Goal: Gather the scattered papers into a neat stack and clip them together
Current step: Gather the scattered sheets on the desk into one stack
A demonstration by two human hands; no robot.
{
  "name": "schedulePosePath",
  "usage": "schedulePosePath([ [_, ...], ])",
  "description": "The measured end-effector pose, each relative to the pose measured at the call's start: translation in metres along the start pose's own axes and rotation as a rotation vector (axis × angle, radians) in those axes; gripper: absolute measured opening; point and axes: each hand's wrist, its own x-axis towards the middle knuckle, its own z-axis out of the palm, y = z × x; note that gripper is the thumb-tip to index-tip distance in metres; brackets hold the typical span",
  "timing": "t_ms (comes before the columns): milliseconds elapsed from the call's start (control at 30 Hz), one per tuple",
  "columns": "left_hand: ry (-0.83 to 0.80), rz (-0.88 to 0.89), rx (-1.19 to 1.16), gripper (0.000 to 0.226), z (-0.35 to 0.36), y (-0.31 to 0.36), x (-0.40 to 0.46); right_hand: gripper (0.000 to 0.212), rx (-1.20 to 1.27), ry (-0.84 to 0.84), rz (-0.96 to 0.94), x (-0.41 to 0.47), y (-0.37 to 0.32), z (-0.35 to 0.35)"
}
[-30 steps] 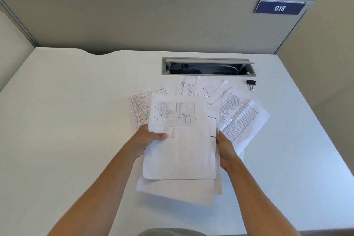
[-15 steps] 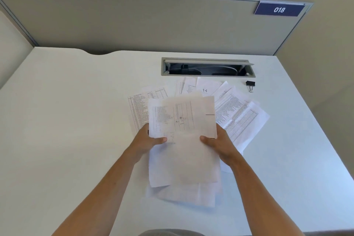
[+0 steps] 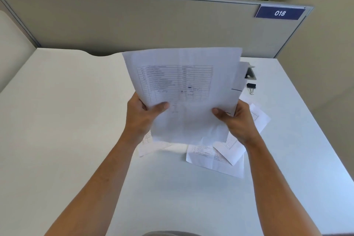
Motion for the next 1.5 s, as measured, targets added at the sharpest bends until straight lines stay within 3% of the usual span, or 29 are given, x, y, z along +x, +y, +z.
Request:
schedulePosePath([
  [133, 0.061, 0.103, 0.062, 0.05, 0.008, -0.001, 0.001, 0.023, 0.029, 0.059, -0.026, -0.002, 0.009, 0.003],
  [267, 0.036, -0.004, 0.067, 0.058, 0.007, -0.031, -0.003, 0.044, 0.036, 0.113, 0.049, -0.011, 0.03, 0.012],
  [433, -0.005, -0.06, 0.114, 0.055, 0.015, -0.053, -0.015, 0.047, 0.037, 0.214, 0.106, -0.021, 0.051, 0.029],
  [833, 0.08, -0.062, 0.157, 0.028, 0.026, -0.063, -0.022, 0.021, -0.023, 0.265, 0.153, -0.024, 0.061, 0.038],
  [933, 0.089, -0.092, 0.081, 0.004, 0.025, -0.063, -0.024, 0.021, -0.069, 0.299, 0.153, -0.025, 0.061, 0.039],
  [1033, 0.317, -0.126, 0.192, 0.018, 0.015, -0.074, -0.016, 0.013, -0.073, 0.334, 0.161, -0.022, 0.061, 0.029],
  [1100, 0.389, -0.277, 0.566, 0.033, 0.002, -0.097, -0.007, 0.012, -0.045, 0.377, 0.181, -0.022, 0.061, 0.021],
  [1167, 0.334, -0.558, 0.873, 0.057, -0.01, -0.117, -0.006, 0.016, -0.002, 0.417, 0.209, -0.025, 0.063, 0.014],
  [1233, 0.309, -0.69, 0.96, 0.072, -0.014, -0.127, -0.006, 0.02, 0.048, 0.443, 0.239, -0.027, 0.066, 0.008],
  [1500, 0.231, -0.724, 1.12, 0.081, -0.004, -0.133, 0.016, 0.03, 0.187, 0.506, 0.426, -0.037, 0.09, -0.002],
])
